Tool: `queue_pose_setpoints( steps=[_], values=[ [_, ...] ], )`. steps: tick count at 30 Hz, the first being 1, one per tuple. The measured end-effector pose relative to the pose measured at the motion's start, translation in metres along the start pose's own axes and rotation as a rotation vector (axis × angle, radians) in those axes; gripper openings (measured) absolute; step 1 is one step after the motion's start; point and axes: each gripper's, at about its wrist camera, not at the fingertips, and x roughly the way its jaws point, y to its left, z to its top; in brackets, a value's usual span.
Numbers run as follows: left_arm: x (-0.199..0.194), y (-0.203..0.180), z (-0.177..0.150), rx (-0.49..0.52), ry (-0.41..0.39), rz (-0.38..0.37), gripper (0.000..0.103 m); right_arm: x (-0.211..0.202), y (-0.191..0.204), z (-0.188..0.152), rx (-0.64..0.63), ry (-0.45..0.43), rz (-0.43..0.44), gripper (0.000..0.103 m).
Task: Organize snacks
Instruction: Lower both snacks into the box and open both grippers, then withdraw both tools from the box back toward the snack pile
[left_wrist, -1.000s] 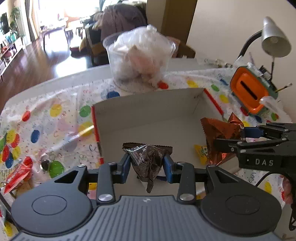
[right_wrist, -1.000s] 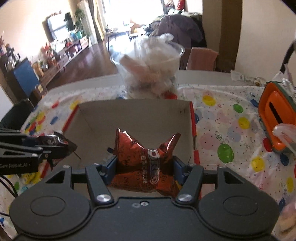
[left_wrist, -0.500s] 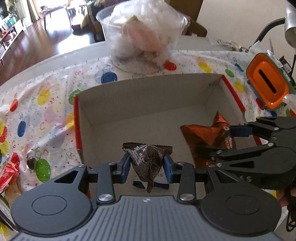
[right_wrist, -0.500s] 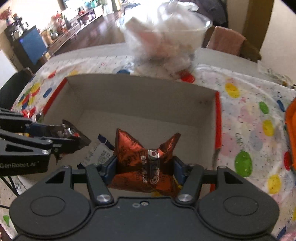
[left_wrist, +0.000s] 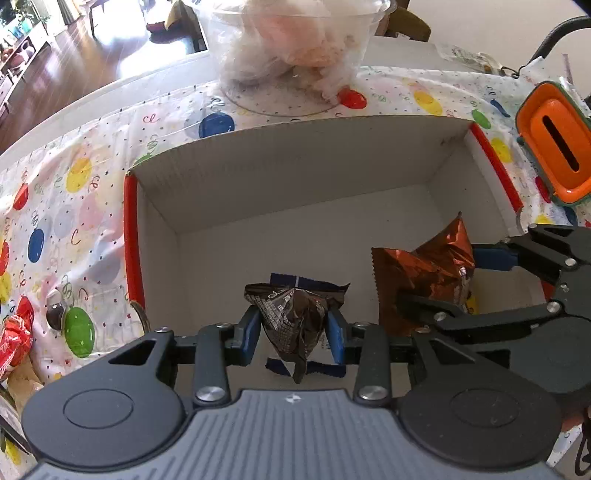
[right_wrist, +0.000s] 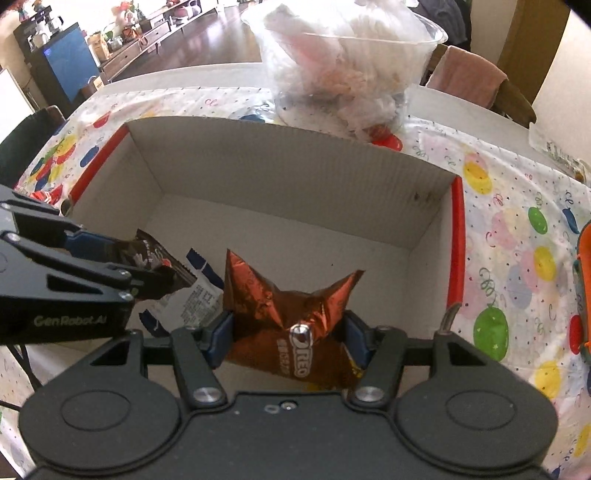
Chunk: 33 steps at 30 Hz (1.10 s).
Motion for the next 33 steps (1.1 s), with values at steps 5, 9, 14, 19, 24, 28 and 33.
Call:
queue_pose_setpoints(
  steps=[5,9,14,19,24,28,33],
  values=[
    [-0.001,0.001,-0.001,-0.005,0.000,-0.007,0.037,-0.002,0.001,-0.002,-0.008,-0.010,-0.003,0.063],
    [-0.004,0.004,-0.005,-0.015,-0.007,-0.021,0.038,-0.008,0.001,-0.004,-0.004,-0.028,0.003,0.063],
    [-0.018,0.011,-0.010,-0.033,-0.044,-0.042,0.050,-0.020,0.002,-0.008,0.009,-0.055,0.004,0.067],
    [-0.037,0.015,-0.018,-0.034,-0.093,-0.055,0.052,-0.038,0.005,-0.015,0.024,-0.100,0.006,0.070],
    [-0.054,0.020,-0.028,-0.027,-0.133,-0.066,0.057,-0.057,0.010,-0.020,0.043,-0.141,0.018,0.074],
    [-0.068,0.023,-0.038,-0.009,-0.172,-0.067,0.058,-0.071,0.017,-0.023,0.062,-0.176,0.022,0.077],
    [-0.084,0.034,-0.052,-0.005,-0.223,-0.067,0.066,-0.086,0.032,-0.030,0.076,-0.218,0.015,0.080]
  ],
)
